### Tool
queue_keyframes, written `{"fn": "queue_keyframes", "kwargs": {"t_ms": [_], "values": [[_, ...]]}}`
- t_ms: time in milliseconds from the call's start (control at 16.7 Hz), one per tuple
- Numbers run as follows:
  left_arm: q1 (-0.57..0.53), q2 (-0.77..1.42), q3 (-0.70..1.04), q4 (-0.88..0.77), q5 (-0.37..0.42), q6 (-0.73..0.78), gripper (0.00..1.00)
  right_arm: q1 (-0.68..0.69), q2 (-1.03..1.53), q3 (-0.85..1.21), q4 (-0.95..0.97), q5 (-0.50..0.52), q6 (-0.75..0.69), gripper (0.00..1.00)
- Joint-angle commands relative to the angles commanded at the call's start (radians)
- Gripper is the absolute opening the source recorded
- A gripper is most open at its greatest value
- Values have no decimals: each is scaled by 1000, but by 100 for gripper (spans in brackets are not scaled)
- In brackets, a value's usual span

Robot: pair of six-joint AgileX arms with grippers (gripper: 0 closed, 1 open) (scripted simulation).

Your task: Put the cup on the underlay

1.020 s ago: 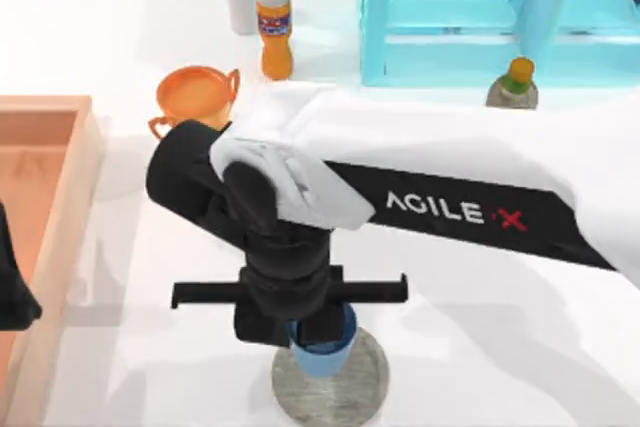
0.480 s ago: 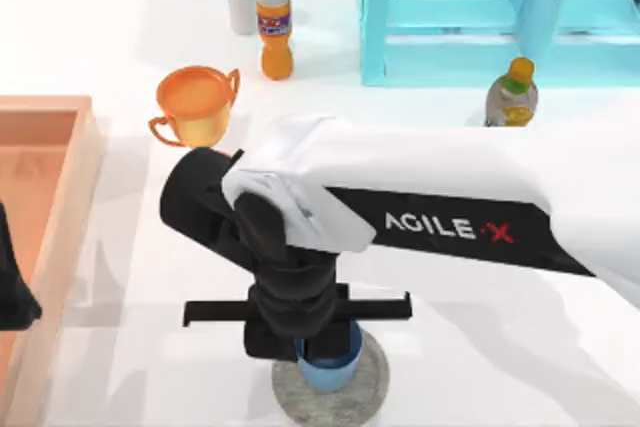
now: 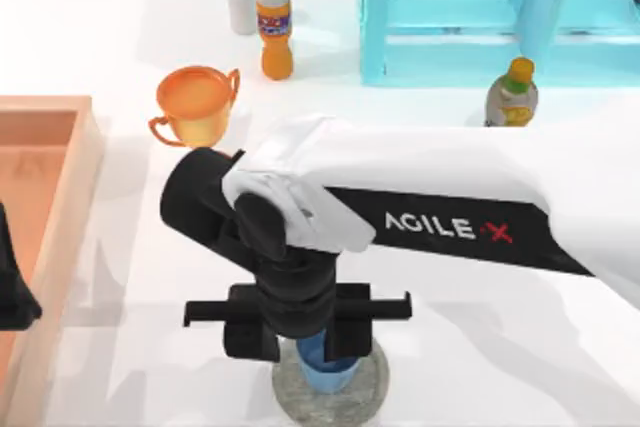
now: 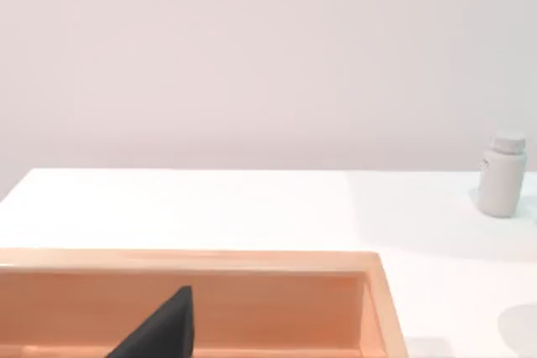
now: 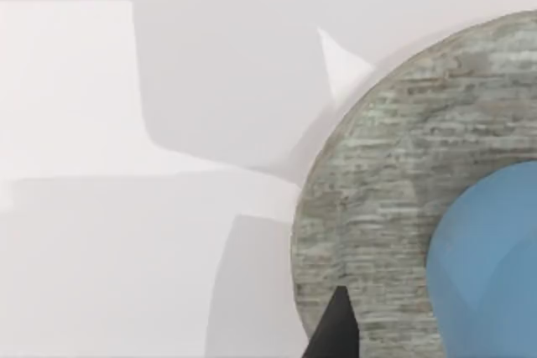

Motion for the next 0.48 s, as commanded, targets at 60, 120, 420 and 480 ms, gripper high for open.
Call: {"fn": "queue_keyframes", "kwargs": {"t_ms": [60,120,420,480], "values": [[0,0,0,0,0,0,100,0,0,0,0,0,0,83],[0,0,0,0,0,0,100,0,0,0,0,0,0,90],[0,0,0,0,0,0,100,0,0,0,0,0,0,100],[0,0,0,0,0,0,100,0,0,0,0,0,0,100]]}}
